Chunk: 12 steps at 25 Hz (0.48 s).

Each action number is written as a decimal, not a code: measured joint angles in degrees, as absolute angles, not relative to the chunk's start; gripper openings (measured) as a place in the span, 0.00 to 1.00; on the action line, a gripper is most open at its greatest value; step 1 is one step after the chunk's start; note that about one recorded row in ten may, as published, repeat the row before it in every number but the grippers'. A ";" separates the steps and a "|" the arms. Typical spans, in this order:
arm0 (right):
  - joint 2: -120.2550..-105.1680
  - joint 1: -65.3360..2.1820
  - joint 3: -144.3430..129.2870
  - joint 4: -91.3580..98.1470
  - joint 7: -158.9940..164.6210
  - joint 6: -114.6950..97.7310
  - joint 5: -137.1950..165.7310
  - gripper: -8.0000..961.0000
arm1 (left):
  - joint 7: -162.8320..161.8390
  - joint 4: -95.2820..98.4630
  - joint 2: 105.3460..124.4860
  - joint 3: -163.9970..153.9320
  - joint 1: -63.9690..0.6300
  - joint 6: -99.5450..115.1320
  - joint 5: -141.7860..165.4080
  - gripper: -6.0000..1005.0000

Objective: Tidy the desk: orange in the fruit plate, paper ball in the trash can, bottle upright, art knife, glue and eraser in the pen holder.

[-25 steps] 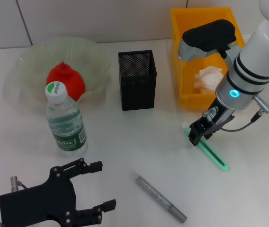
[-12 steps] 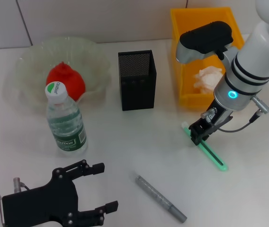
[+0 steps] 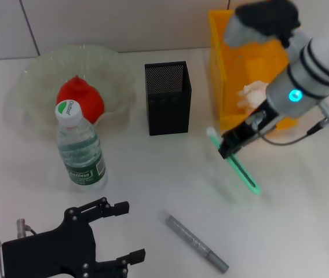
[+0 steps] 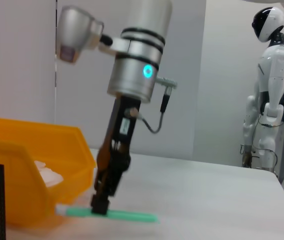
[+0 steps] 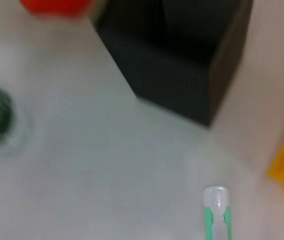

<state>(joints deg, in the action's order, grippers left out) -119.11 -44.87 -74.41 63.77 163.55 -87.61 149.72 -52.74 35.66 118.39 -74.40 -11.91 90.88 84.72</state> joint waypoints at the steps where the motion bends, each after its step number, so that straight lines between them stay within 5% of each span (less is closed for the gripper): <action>1: -119.11 -44.18 -73.08 65.85 162.88 -88.62 148.74 0.17 | -52.73 35.72 118.39 -74.37 -11.85 90.95 84.72 0.81; 12: -119.01 -35.66 -53.31 86.36 146.80 -91.49 125.84 0.17 | -52.73 35.73 118.28 -74.35 -11.94 91.45 84.72 0.81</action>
